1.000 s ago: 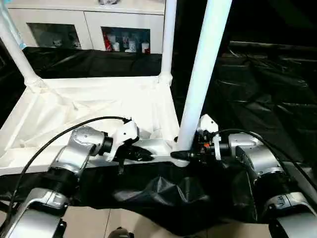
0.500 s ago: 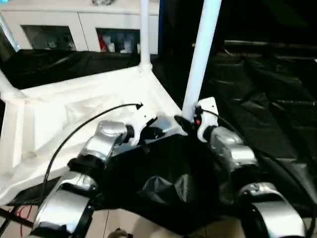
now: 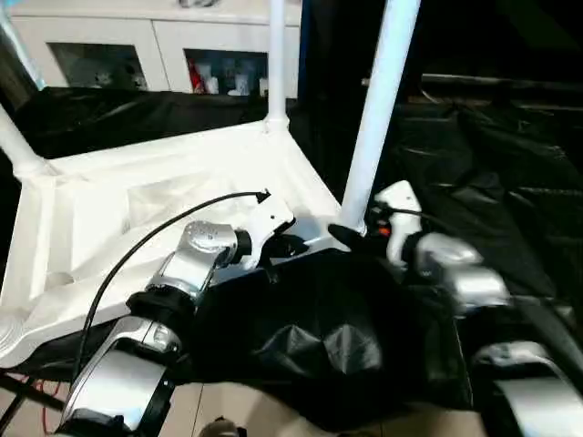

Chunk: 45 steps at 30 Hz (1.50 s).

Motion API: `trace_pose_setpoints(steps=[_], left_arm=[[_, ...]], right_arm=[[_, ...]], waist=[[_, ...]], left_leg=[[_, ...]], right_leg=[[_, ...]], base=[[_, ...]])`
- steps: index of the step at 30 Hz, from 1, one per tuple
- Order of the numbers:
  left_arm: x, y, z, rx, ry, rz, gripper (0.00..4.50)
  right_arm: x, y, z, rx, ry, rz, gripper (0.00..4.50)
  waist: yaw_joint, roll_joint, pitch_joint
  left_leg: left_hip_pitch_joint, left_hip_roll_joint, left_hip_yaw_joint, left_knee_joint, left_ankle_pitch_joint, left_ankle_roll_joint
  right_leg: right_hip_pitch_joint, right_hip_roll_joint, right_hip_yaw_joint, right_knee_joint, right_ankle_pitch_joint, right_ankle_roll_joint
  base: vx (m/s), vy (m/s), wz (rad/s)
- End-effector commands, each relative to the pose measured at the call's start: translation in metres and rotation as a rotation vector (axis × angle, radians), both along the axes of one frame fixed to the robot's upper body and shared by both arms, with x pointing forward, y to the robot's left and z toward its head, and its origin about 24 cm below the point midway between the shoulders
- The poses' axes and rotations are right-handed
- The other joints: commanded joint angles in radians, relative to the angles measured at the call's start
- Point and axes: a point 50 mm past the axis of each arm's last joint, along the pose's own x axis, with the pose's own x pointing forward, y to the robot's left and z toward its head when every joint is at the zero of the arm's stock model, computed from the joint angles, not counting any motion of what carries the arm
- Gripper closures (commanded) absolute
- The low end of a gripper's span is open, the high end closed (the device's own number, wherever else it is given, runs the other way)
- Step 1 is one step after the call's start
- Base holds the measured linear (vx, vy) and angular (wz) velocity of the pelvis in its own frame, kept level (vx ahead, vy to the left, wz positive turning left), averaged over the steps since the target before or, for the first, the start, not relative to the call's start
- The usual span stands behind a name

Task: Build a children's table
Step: Rotate leg to tighten

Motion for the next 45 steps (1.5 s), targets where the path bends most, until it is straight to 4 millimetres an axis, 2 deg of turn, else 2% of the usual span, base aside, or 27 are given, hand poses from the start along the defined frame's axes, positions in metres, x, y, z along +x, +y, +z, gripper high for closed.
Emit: trace_pose_setpoints(steps=[1,2,5,6,8,12,17,20,21,23,26,31,34,36,38,45], left_arm=[[0.005,-0.005,0.016,-0.067,-0.09,-0.002,4.5],[0.005,-0.003,0.016,-0.063,-0.092,-0.002,4.5],[0.006,0.001,0.016,-0.054,-0.095,0.003,4.5],[0.006,0.004,0.016,-0.048,-0.096,0.0,4.5],[0.004,0.006,0.016,-0.048,-0.095,-0.014,4.5],[0.002,0.007,0.016,-0.054,-0.091,-0.041,4.5],[-0.011,0.008,0.013,-0.062,-0.059,-0.157,4.5],[-0.015,0.01,0.011,-0.053,-0.049,-0.191,4.5],[-0.016,0.011,0.01,-0.055,-0.041,-0.205,4.5],[-0.018,0.011,0.01,-0.055,-0.036,-0.223,4.5],[-0.024,0.01,0.009,-0.052,-0.027,-0.275,4.5],[-0.028,0.011,0.008,-0.04,-0.019,-0.312,4.5],[-0.029,0.011,0.008,-0.045,-0.016,-0.319,4.5],[-0.029,0.011,0.008,-0.042,-0.016,-0.32,4.5],[-0.029,0.01,0.008,-0.039,-0.019,-0.308,4.5],[-0.023,0.008,0.009,-0.036,-0.053,-0.261,4.5]], right_arm=[[-0.013,0.008,-0.004,-0.013,0.034,0.194,0.74],[-0.015,0.0,-0.002,-0.025,0.041,0.214,0.74],[-0.019,-0.017,0.004,-0.046,0.062,0.26,0.74],[-0.021,-0.027,0.007,-0.071,0.063,0.268,0.74],[-0.02,-0.035,0.011,-0.085,0.041,0.233,0.74],[-0.018,-0.038,0.015,-0.075,0.029,0.21,0.74],[-0.016,-0.039,0.016,-0.104,0.009,0.188,0.74],[-0.016,-0.046,0.02,-0.113,0.003,0.164,0.74],[-0.016,-0.048,0.021,-0.112,-0.003,0.163,0.74],[-0.017,-0.05,0.022,-0.11,-0.004,0.164,0.74],[-0.021,-0.046,0.02,-0.104,0.004,0.205,0.74],[-0.023,-0.033,0.018,-0.069,0.006,0.243,0.74],[-0.023,-0.026,0.015,-0.064,0.008,0.268,0.74],[-0.022,-0.018,0.013,-0.065,0.014,0.288,0.74],[-0.021,-0.013,0.012,-0.065,0.014,0.297,0.74],[-0.021,-0.017,0.011,-0.101,-0.006,0.279,0.74]], waist=[[0.001,-0.015,-0.07],[0.004,-0.016,-0.071],[0.005,-0.018,-0.071],[0.004,-0.023,-0.071],[0.002,-0.023,-0.073],[0.0,-0.022,-0.073],[0.003,-0.019,-0.074],[0.002,-0.017,-0.071],[0.004,-0.011,-0.071],[0.004,-0.013,-0.07],[0.003,-0.014,-0.07],[0.004,-0.009,-0.071],[0.002,-0.009,-0.071],[0.003,-0.013,-0.071],[0.004,-0.012,-0.072],[0.006,-0.012,-0.07]], left_leg=[[0.009,0.018,-0.008,-0.058,-0.228,0.057],[0.011,0.018,-0.007,-0.056,-0.228,0.057],[0.007,0.018,-0.007,-0.055,-0.223,0.068],[0.006,0.019,-0.007,-0.053,-0.224,0.075],[0.004,0.017,-0.009,-0.053,-0.206,0.075],[0.005,0.018,-0.008,-0.051,-0.204,0.074],[0.006,0.021,-0.008,-0.052,-0.189,0.073],[0.009,0.021,-0.006,-0.054,-0.216,0.065],[0.01,0.022,-0.008,-0.055,-0.226,0.059],[0.012,0.022,-0.008,-0.056,-0.237,0.054],[0.009,0.021,-0.008,-0.056,-0.24,0.054],[0.01,0.023,-0.009,-0.057,-0.246,0.051],[0.011,0.023,-0.009,-0.058,-0.258,0.043],[0.01,0.023,-0.009,-0.058,-0.252,0.044],[0.01,0.024,-0.009,-0.058,-0.238,0.047],[0.012,0.023,-0.009,-0.059,-0.25,0.039]], right_leg=[[0.058,-0.052,0.03,-0.076,-0.236,-0.2],[0.058,-0.052,0.03,-0.077,-0.245,-0.198],[0.059,-0.05,0.028,-0.075,-0.239,-0.2],[0.059,-0.05,0.027,-0.075,-0.241,-0.199],[0.057,-0.053,0.027,-0.076,-0.252,-0.197],[0.055,-0.052,0.027,-0.075,-0.256,-0.204],[0.053,-0.053,0.027,-0.07,-0.223,-0.22],[0.05,-0.051,0.027,-0.075,-0.25,-0.215],[0.051,-0.052,0.028,-0.075,-0.259,-0.212],[0.05,-0.05,0.028,-0.075,-0.26,-0.211],[0.052,-0.051,0.028,-0.075,-0.261,-0.207],[0.05,-0.051,0.028,-0.076,-0.264,-0.209],[0.05,-0.052,0.028,-0.075,-0.268,-0.21],[0.05,-0.052,0.028,-0.074,-0.261,-0.211],[0.049,-0.052,0.028,-0.071,-0.242,-0.216],[0.049,-0.054,0.029,-0.074,-0.267,-0.203]], base=[[0.0,0.0,0.0],[0.0,0.0,0.0],[0.0,0.0,0.0],[0.0,0.0,0.0],[0.0,0.0,0.0],[0.0,0.0,0.0],[0.0,0.0,0.0],[0.0,0.0,0.0],[0.0,0.0,0.0],[0.0,0.0,0.0],[0.0,0.0,0.0],[0.0,0.0,0.0],[0.0,0.0,0.0],[0.0,0.0,0.0],[0.0,0.0,0.0],[0.0,0.0,0.0]])
